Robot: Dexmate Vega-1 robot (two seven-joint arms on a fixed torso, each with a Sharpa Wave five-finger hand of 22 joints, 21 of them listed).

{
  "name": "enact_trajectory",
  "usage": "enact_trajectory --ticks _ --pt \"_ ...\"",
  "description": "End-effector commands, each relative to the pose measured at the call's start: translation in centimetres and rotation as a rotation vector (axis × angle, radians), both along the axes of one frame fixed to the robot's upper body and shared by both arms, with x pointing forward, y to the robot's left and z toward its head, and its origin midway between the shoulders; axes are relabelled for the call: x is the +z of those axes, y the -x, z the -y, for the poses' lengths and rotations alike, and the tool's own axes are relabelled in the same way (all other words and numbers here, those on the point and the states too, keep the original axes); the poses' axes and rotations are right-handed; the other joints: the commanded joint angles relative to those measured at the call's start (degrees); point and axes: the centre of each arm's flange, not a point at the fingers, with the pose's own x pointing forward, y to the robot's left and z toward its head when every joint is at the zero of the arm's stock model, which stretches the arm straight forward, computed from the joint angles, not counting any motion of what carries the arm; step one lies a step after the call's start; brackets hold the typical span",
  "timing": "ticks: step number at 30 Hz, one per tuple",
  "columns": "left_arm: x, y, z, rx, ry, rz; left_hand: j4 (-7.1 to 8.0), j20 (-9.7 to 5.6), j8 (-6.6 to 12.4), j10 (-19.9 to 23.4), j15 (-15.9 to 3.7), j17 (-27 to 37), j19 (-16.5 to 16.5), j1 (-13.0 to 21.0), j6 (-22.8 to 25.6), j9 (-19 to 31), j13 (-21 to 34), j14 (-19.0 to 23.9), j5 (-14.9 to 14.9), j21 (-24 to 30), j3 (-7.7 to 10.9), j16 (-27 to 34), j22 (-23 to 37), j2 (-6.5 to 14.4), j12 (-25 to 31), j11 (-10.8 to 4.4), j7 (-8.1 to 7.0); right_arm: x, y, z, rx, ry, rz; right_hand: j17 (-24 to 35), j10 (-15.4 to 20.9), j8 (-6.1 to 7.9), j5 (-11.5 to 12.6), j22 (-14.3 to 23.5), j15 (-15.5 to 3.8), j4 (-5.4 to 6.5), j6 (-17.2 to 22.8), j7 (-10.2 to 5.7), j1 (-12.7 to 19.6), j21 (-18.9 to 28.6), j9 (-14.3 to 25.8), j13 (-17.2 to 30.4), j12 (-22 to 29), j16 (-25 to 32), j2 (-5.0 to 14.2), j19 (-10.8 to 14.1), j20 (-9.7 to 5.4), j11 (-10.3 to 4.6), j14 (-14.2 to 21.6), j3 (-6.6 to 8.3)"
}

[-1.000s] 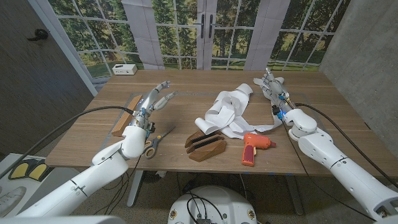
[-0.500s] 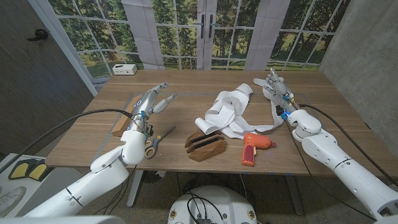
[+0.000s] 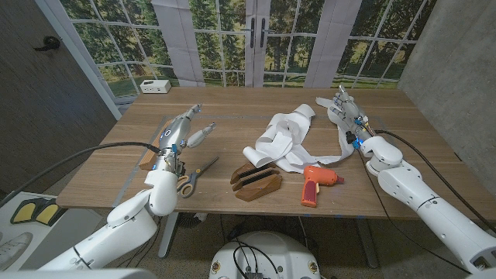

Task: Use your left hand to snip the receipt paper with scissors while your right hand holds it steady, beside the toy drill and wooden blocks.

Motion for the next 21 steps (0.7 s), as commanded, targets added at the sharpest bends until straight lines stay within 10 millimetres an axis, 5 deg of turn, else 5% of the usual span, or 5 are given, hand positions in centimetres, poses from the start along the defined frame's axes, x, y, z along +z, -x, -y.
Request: enact_trajectory --ticks 1,11,14,16,21 --pt "-1.1 1.4 -0.4 0.079 -0.042 -0.009 -0.10 1.10 1.00 -0.1 -1.42 0.5 -0.8 1.4 2.0 0.4 0.5 0.3 0.3 -0.1 0.21 0.3 0.2 0.0 0.0 -1.02 -0.16 -0.4 -0.4 0.6 0.005 -0.015 -0.012 0.0 0.1 0.09 0.0 0.2 -0.04 -0.41 -0.4 -0.02 0.6 0.3 0.3 0.1 -0.2 0.0 0.03 0.1 0.23 -0.17 -0.3 -0.07" --pt "-1.9 2.0 -0.4 0.109 -0.030 -0.028 0.51 1.58 1.85 0.9 -1.90 1.1 -0.5 2.1 3.2 1.2 1.4 1.6 0.2 0.1 -0.33 1.2 0.3 0.2 0.7 -0.99 1.23 -0.2 -0.7 1.0 0.001 -0.012 -0.014 0.0 0.1 0.10 0.0 0.2 -0.04 -0.49 -0.4 -0.02 0.8 0.3 0.3 0.1 -0.2 0.0 0.14 0.2 0.21 -0.12 -0.3 0.02" --pt "-2.0 2.3 -0.3 0.118 -0.029 -0.034 0.61 -0.99 2.00 1.5 -1.93 1.3 -0.3 2.3 3.2 1.4 1.9 1.5 0.1 0.1 -0.69 1.3 0.3 0.1 1.1 -0.85 1.33 -0.2 -0.7 1.3 0.000 -0.022 -0.015 0.0 0.1 0.09 -0.1 0.2 -0.24 -0.54 -0.4 -0.16 0.9 0.3 0.3 0.1 -0.2 0.0 0.23 0.2 0.24 -0.26 -0.3 0.07" --pt "-2.1 2.5 -0.2 0.126 -0.032 -0.038 0.63 -1.18 2.07 1.8 -1.95 1.3 -0.1 2.4 3.3 1.5 2.1 1.6 0.1 0.2 -0.80 1.3 0.3 0.1 1.3 -0.93 1.43 -0.2 -0.7 1.4 0.000 -0.024 -0.015 0.0 0.1 0.06 -0.1 0.2 -0.64 -0.60 -0.5 -0.43 1.0 0.3 0.3 0.1 -0.2 0.0 0.33 0.2 0.24 -0.45 -0.3 0.15" --pt "-2.4 2.8 -0.2 0.143 -0.030 -0.046 0.81 -0.27 2.30 1.4 -1.69 1.5 1.3 2.7 3.5 1.8 2.6 2.9 0.1 0.6 -1.13 2.0 0.3 0.3 1.3 -1.13 1.53 -0.5 -0.8 1.8 -0.002 -0.035 -0.022 0.0 0.0 0.04 -0.1 0.2 -0.65 -0.67 -0.6 -0.48 1.2 0.3 0.3 0.1 -0.3 0.0 0.44 0.3 0.19 -0.60 -0.4 0.23"
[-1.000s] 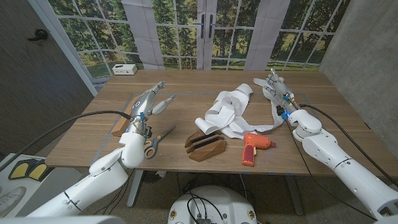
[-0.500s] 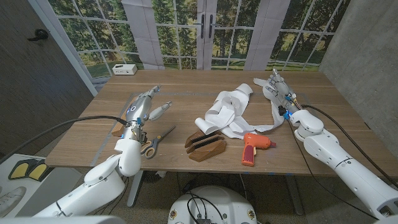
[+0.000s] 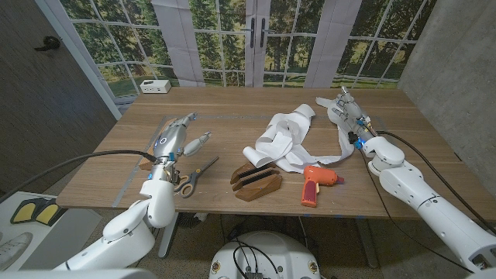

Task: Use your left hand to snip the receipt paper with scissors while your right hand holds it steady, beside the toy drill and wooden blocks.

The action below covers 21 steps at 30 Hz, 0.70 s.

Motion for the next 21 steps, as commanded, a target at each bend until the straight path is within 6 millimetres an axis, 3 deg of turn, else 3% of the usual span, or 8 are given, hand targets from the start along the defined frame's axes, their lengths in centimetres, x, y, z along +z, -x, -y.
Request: enact_trajectory --ticks 1,2,3,4,10,12,14,21 --pt "-0.7 0.9 0.1 0.041 -0.001 -0.019 0.14 0.70 0.42 0.0 -1.71 0.4 1.6 0.9 0.4 0.5 0.7 1.6 0.1 0.7 -0.48 0.9 0.2 0.1 0.2 -0.52 0.21 -0.2 -0.3 0.9 -0.004 -0.016 -0.006 0.0 -0.3 0.02 -0.1 0.2 -0.31 -0.37 -0.3 -0.02 0.9 0.3 0.3 0.1 0.0 0.0 0.16 0.3 0.23 -0.25 0.0 -0.07" --pt "-0.7 1.0 0.1 0.044 0.001 -0.017 0.21 1.00 0.79 -0.3 -1.71 0.5 1.9 1.0 1.2 0.6 1.0 1.6 0.1 0.7 -0.64 1.0 0.2 0.3 0.2 -0.51 -1.35 -0.3 -0.3 0.9 -0.004 -0.021 -0.009 0.0 -0.3 0.02 -0.1 0.2 -0.30 -0.38 -0.3 0.00 0.9 0.3 0.3 0.1 0.0 0.0 0.18 0.3 0.20 -0.25 0.0 -0.06" --pt "-0.7 1.0 0.1 0.052 -0.003 -0.015 0.35 2.56 1.62 -0.5 -1.61 0.8 2.4 1.2 3.1 0.9 1.6 2.3 0.1 0.8 -1.00 1.5 0.3 0.5 0.4 -0.63 -2.98 -0.3 -0.3 0.9 -0.005 -0.023 -0.010 0.0 -0.3 0.02 -0.1 0.2 -0.28 -0.39 -0.3 0.00 0.9 0.3 0.3 0.1 0.0 0.0 0.21 0.3 0.23 -0.19 0.0 -0.04" --pt "-0.7 1.1 0.2 0.060 -0.004 -0.017 0.40 3.24 1.97 -0.5 -1.80 1.0 2.6 1.2 3.9 1.0 1.9 2.8 0.1 0.9 -1.17 1.8 0.4 0.7 0.5 -0.77 -3.62 -0.3 -0.4 1.0 -0.005 -0.024 -0.011 0.0 -0.3 0.03 -0.1 0.2 -0.26 -0.41 -0.3 0.03 1.0 0.3 0.3 0.1 0.0 0.0 0.25 0.3 0.21 -0.20 -0.1 -0.01" --pt "-0.8 1.7 0.1 0.097 -0.010 -0.031 0.54 3.94 2.03 0.1 -1.42 1.6 3.3 1.4 3.8 1.4 2.8 4.2 0.2 1.1 -1.76 2.7 0.6 1.1 1.1 -1.10 -2.06 -0.3 -0.6 1.0 -0.003 -0.025 -0.011 0.0 -0.3 0.04 -0.2 0.2 -0.08 -0.51 -0.3 0.05 1.2 0.3 0.3 0.1 0.0 0.0 0.48 0.3 0.25 -0.19 0.0 0.14" --pt "-0.9 1.8 -0.1 0.103 0.001 -0.046 0.43 3.34 2.28 0.7 -3.22 1.7 4.2 1.4 4.2 1.7 3.5 5.7 0.2 1.4 -2.28 3.4 0.5 0.8 1.6 -1.34 -1.35 -0.3 -0.7 1.0 -0.004 -0.027 -0.011 0.0 -0.3 0.07 -0.2 0.2 -0.03 -0.55 -0.3 0.10 1.3 0.4 0.3 0.1 0.0 0.1 0.57 0.3 0.25 -0.13 0.1 0.21" --pt "-0.9 1.8 -0.2 0.129 -0.003 -0.051 0.51 3.41 2.37 0.8 -3.41 1.7 4.7 1.2 4.3 1.8 3.8 6.2 0.2 1.5 -2.59 3.5 0.5 0.6 1.8 -1.15 -0.86 -0.4 -0.8 1.0 -0.004 -0.033 -0.014 0.0 -0.2 0.09 -0.2 0.2 -0.02 -0.58 -0.3 0.17 1.4 0.4 0.3 0.1 0.0 0.1 0.64 0.4 0.20 -0.08 0.1 0.26" --pt "-1.6 2.1 -0.2 0.185 -0.024 -0.073 0.60 2.70 2.39 2.0 -3.71 1.5 7.6 1.0 4.2 2.0 4.8 7.5 0.1 2.4 -3.30 4.0 0.6 0.3 2.6 -1.27 -0.56 -0.5 -1.0 0.8 0.001 -0.034 -0.017 0.0 -0.2 0.11 -0.3 0.2 0.14 -0.69 -0.3 0.30 1.6 0.4 0.3 0.1 0.0 0.1 0.82 0.4 0.18 -0.02 0.2 0.39"
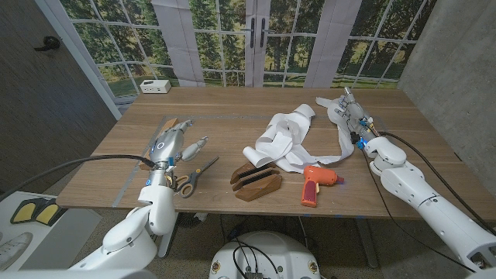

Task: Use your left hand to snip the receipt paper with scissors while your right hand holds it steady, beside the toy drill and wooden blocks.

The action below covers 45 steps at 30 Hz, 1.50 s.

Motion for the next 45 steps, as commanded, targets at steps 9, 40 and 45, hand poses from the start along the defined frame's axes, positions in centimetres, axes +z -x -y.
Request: enact_trajectory --ticks 9,40,45 --pt "-1.7 1.2 -0.2 0.108 -0.006 -0.033 0.22 1.87 0.65 1.6 -3.11 -0.2 1.5 -0.2 0.5 0.4 1.5 2.3 0.1 0.5 -1.16 0.8 0.3 -0.7 1.1 -0.15 0.47 -0.1 -0.4 -0.3 0.007 -0.012 -0.003 0.0 0.1 0.12 -0.1 0.2 0.18 -0.35 -0.3 0.26 1.0 0.4 0.3 0.1 0.0 0.1 0.18 0.5 0.05 0.23 0.2 0.06" --pt "-2.7 1.4 0.5 0.234 -0.076 -0.121 -0.87 1.39 0.36 4.6 -0.72 -0.9 -6.2 4.8 0.2 0.3 4.0 -7.2 1.3 -2.1 -0.71 -3.0 0.2 0.4 1.8 -1.26 -0.81 -0.5 -0.5 -0.1 0.031 -0.055 -0.026 0.0 0.1 0.14 -0.5 0.2 0.16 -0.80 -0.4 0.35 1.8 0.4 0.3 0.1 -0.1 0.1 0.62 0.5 0.24 0.29 0.2 0.48" --pt "-2.6 1.0 0.9 0.264 -0.126 -0.202 -1.06 1.48 -1.49 5.3 -0.81 -1.2 -7.7 6.5 -3.8 -0.3 4.4 -8.5 1.6 -2.2 -0.44 -3.4 0.0 0.6 1.7 -1.49 -2.24 -0.6 -0.5 -0.2 0.038 -0.057 -0.023 0.0 0.1 0.14 -0.5 0.2 0.20 -0.90 -0.4 0.28 2.0 0.3 0.3 0.1 -0.1 0.1 0.80 0.5 0.59 0.28 0.2 0.61"
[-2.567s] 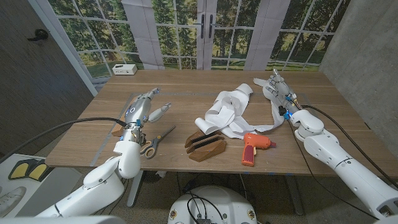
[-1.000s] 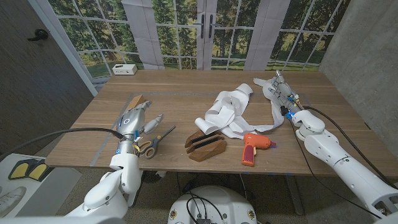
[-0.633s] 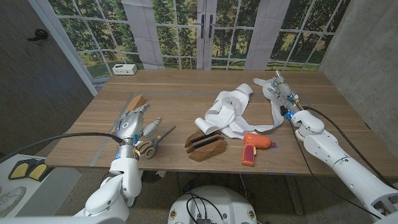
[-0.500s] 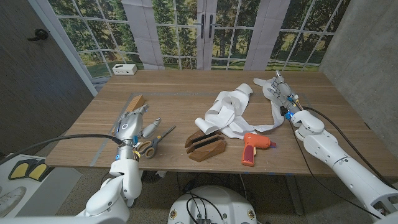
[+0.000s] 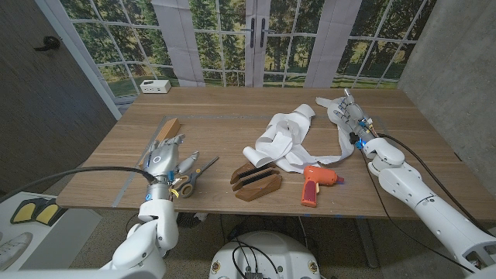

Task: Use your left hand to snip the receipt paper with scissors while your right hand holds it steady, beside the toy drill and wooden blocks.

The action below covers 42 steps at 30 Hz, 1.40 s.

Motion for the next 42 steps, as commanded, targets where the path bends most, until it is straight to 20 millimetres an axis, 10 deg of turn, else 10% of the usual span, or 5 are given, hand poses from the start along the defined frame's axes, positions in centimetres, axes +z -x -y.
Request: enact_trajectory --ticks 1,28,42 --pt "0.3 -0.4 0.6 0.076 -0.078 -0.129 -0.42 0.21 -0.95 0.4 -1.15 0.0 -1.2 1.6 -2.1 -0.3 0.4 -1.4 0.7 -0.2 0.23 -0.4 -0.1 0.2 0.2 -0.05 -0.47 -0.2 -0.1 -0.1 0.014 -0.012 -0.006 0.0 0.1 0.14 -0.1 0.2 0.20 -0.37 -0.4 0.27 0.9 0.3 0.3 0.2 -0.1 0.1 0.17 0.4 0.51 0.26 0.2 0.10" --pt "-1.1 -1.6 -0.4 0.012 -0.135 -0.261 0.12 0.50 -0.61 -0.6 -1.42 -0.3 -3.9 3.2 -0.2 -1.3 0.9 -5.0 0.1 -0.2 -0.42 -1.2 -0.2 -0.1 -1.4 -2.04 -1.35 -0.4 -0.1 0.1 0.023 -0.028 -0.008 0.0 0.1 0.17 -0.5 0.2 0.18 -0.90 -0.5 0.21 1.9 0.3 0.3 0.2 -0.1 0.1 1.04 0.3 0.74 0.18 0.2 0.83" --pt "-1.5 -2.3 0.1 -0.003 -0.146 -0.313 -0.96 1.21 -0.50 1.7 -1.36 -0.8 -4.3 9.3 0.3 -1.2 1.5 -5.4 2.6 0.2 2.85 -1.2 -0.3 3.0 -1.2 -2.68 -1.72 -0.4 0.0 0.0 0.030 -0.038 -0.009 0.0 0.2 0.16 -0.6 0.2 0.09 -1.07 -0.5 0.22 2.2 0.3 0.3 0.2 -0.1 0.1 1.29 0.3 0.73 0.17 0.2 1.06"
